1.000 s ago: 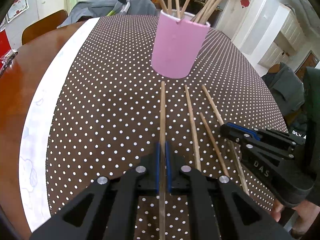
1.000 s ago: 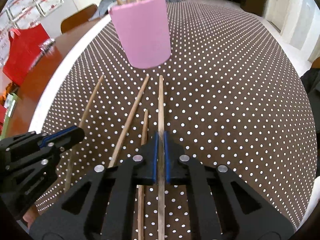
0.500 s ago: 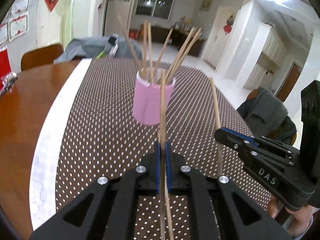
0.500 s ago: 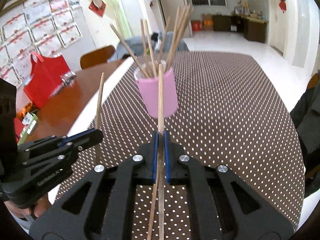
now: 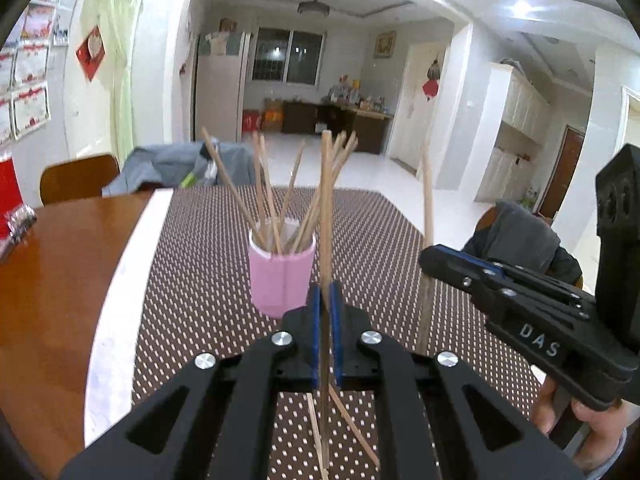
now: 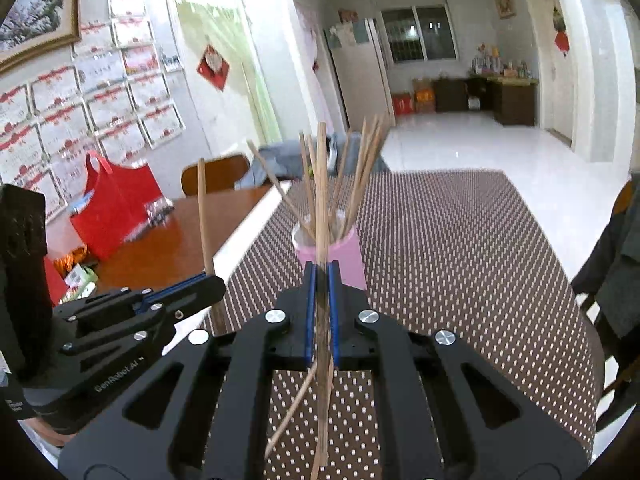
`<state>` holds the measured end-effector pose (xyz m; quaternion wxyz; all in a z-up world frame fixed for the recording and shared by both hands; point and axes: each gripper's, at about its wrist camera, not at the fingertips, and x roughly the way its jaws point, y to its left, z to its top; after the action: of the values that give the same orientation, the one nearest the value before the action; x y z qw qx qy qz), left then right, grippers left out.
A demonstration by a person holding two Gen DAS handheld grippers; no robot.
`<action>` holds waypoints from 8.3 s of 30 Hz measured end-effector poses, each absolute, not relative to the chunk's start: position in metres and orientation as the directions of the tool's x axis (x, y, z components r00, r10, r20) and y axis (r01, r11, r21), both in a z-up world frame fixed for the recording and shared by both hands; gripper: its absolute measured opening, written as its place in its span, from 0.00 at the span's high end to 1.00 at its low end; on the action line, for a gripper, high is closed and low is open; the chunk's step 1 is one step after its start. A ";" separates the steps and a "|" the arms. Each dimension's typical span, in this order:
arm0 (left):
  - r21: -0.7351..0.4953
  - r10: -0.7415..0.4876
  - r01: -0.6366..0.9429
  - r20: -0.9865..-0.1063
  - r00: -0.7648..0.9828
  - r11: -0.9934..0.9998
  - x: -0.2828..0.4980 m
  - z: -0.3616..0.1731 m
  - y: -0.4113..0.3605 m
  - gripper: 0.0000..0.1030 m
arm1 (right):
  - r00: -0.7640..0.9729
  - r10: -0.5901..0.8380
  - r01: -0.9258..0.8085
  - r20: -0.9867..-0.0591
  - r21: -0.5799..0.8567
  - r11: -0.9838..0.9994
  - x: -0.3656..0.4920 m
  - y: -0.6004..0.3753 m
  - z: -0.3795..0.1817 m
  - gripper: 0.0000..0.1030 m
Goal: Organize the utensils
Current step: 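Lift both held chopsticks upright and carry them above the pink cup, then lower the chopsticks into the cup and open the left gripper while the right gripper opens, then move both open grippers back down to the last chopsticks on the cloth, then grasp a chopstick with the left gripper while the right gripper grasps another, then lift both held chopsticks upright above the pink cup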
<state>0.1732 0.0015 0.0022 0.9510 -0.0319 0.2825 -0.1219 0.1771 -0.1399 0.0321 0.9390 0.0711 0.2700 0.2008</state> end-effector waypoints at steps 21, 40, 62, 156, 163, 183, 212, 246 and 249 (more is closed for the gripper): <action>-0.158 -0.176 0.143 -0.220 0.960 0.977 0.223 0.068 0.021 0.94 | 0.904 0.401 -0.356 -0.148 0.260 0.898 0.217 -0.143 0.065 0.94; -0.167 -0.114 0.094 -0.114 0.987 0.982 0.280 0.029 0.024 0.94 | 0.941 0.334 -0.332 0.047 0.297 0.895 0.262 -0.137 0.041 0.94; -0.062 -0.013 -0.003 -0.258 0.966 0.998 0.290 0.029 0.025 0.68 | 0.942 0.318 -0.295 -0.109 0.185 0.937 0.279 -0.114 0.025 0.93; -0.071 -0.138 0.163 -0.884 0.446 0.984 0.220 -0.133 -0.017 0.58 | 0.579 0.273 -0.164 -0.768 0.219 0.962 0.185 -0.161 -0.102 0.54; -0.067 -0.127 0.161 -0.909 0.396 0.985 0.231 -0.155 -0.023 0.59 | 0.542 0.291 -0.164 -0.788 0.241 0.957 0.183 -0.164 -0.113 0.54; -0.127 -0.151 0.083 -0.880 0.451 0.988 0.215 -0.142 0.012 0.94 | 0.396 0.290 -0.299 -0.871 0.176 0.938 0.180 -0.100 -0.121 0.54; -0.187 -0.207 0.097 -0.778 0.594 0.978 0.177 -0.081 0.021 0.95 | 0.478 0.305 -0.293 -0.824 0.178 0.939 0.190 -0.118 -0.093 0.94; -0.258 -0.304 0.240 -0.244 0.921 0.936 0.215 0.047 0.027 0.95 | 0.871 0.448 -0.391 -0.201 0.269 0.880 0.211 -0.121 0.045 0.94; -0.259 -0.289 0.234 -0.200 0.936 0.937 0.226 0.046 0.029 0.95 | 0.888 0.433 -0.387 -0.152 0.262 0.884 0.225 -0.116 0.043 0.94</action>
<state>0.2259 0.0288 0.0465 0.9770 -0.1162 0.1182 -0.1339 0.2251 -0.1163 0.0430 0.9651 0.1128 0.1037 0.2124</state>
